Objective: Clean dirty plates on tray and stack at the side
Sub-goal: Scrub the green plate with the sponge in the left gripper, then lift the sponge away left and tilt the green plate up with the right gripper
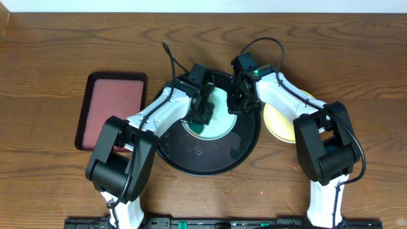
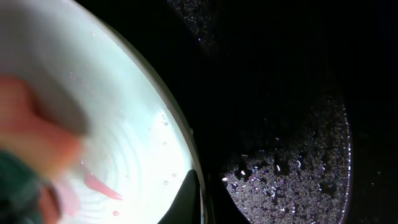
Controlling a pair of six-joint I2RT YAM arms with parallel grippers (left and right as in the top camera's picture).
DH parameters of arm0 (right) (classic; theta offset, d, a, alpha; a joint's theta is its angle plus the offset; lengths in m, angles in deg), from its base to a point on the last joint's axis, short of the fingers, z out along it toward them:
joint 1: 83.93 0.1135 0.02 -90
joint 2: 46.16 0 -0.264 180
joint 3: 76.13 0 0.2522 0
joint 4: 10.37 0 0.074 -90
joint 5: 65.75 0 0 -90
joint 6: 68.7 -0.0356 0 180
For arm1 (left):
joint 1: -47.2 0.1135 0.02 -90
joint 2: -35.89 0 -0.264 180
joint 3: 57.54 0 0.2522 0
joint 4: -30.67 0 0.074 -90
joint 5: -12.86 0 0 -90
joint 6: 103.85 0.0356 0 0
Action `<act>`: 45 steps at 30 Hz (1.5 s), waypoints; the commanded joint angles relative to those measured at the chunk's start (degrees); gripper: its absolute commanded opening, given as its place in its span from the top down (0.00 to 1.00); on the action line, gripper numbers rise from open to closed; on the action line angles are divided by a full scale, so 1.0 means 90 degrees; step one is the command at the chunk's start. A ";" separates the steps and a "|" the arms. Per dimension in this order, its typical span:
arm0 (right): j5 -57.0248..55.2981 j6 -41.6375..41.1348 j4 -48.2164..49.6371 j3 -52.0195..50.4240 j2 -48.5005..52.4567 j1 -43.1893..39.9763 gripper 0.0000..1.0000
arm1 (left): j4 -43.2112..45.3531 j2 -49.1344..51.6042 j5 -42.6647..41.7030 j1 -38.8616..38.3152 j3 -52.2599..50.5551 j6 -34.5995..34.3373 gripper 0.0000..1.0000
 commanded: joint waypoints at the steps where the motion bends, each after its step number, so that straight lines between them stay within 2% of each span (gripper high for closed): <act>1: -0.0087 0.0102 -0.0068 -0.0080 0.0078 0.0102 0.99 | 0.0413 0.0107 -0.1268 -0.0119 -0.0107 0.0746 0.92; 4: -0.0085 0.0102 -0.0070 -0.0080 0.0078 0.0102 0.99 | 0.0928 0.0107 -0.0923 -0.0073 -0.0107 0.0719 0.93; 7: -0.0085 0.0100 -0.0070 -0.0080 0.0078 0.0102 0.99 | 0.1324 0.0107 -0.0112 -0.0046 -0.0107 0.0641 0.92; 11: -0.0085 0.0102 -0.0070 -0.0080 0.0078 0.0102 0.99 | 0.1486 0.0107 0.1763 -0.0017 -0.0107 0.0517 0.93; 14: -0.0087 0.0102 -0.0070 -0.0080 0.0078 0.0102 0.99 | 0.1372 0.0107 0.3279 -0.0005 -0.0107 -0.0134 0.93; 15: -0.0085 0.0100 -0.0070 -0.0080 0.0078 0.0102 0.99 | 0.1292 0.0107 0.3483 -0.0005 -0.0107 -0.0245 0.92; 18: -0.0085 0.0100 -0.0068 -0.0080 0.0078 0.0102 0.99 | 0.0925 0.0107 0.3444 -0.0017 -0.0107 -0.0437 0.93; 21: -0.0085 0.0102 -0.0068 -0.0080 0.0078 0.0102 0.99 | 0.0401 0.0107 0.2783 -0.0087 -0.0107 -0.0449 0.93; 24: -0.0087 0.0102 -0.0070 -0.0080 0.0078 0.0102 0.99 | -0.0012 0.0107 0.1749 -0.0168 -0.0107 -0.0260 0.93; 28: -0.0085 0.0100 -0.0068 -0.0080 0.0078 0.0102 0.99 | -0.0389 0.0107 -0.0386 -0.0267 -0.0107 0.0894 0.92; 31: -0.0085 0.0102 -0.0070 -0.0080 0.0078 0.0102 0.99 | -0.0420 0.0104 -0.1163 -0.0272 -0.0102 0.1069 0.92; 35: -0.0085 0.0102 -0.0068 -0.0080 0.0078 0.0100 0.99 | -0.0260 0.0104 -0.1195 -0.0209 -0.0044 0.1035 0.93; 37: -0.0085 0.0102 -0.0066 -0.0080 0.0078 0.0100 0.99 | -0.0095 0.0104 -0.1008 -0.0095 0.0015 0.0699 0.92; 41: -0.0080 0.0104 -0.0063 -0.0080 0.0078 0.0095 0.99 | -0.0114 0.0085 0.0427 0.0299 0.0355 -0.0765 0.92; 45: 0.0158 0.0274 -0.0027 -0.0080 0.0078 0.0061 0.99 | -0.1039 -0.0107 0.1707 0.0755 0.0998 -0.1914 0.93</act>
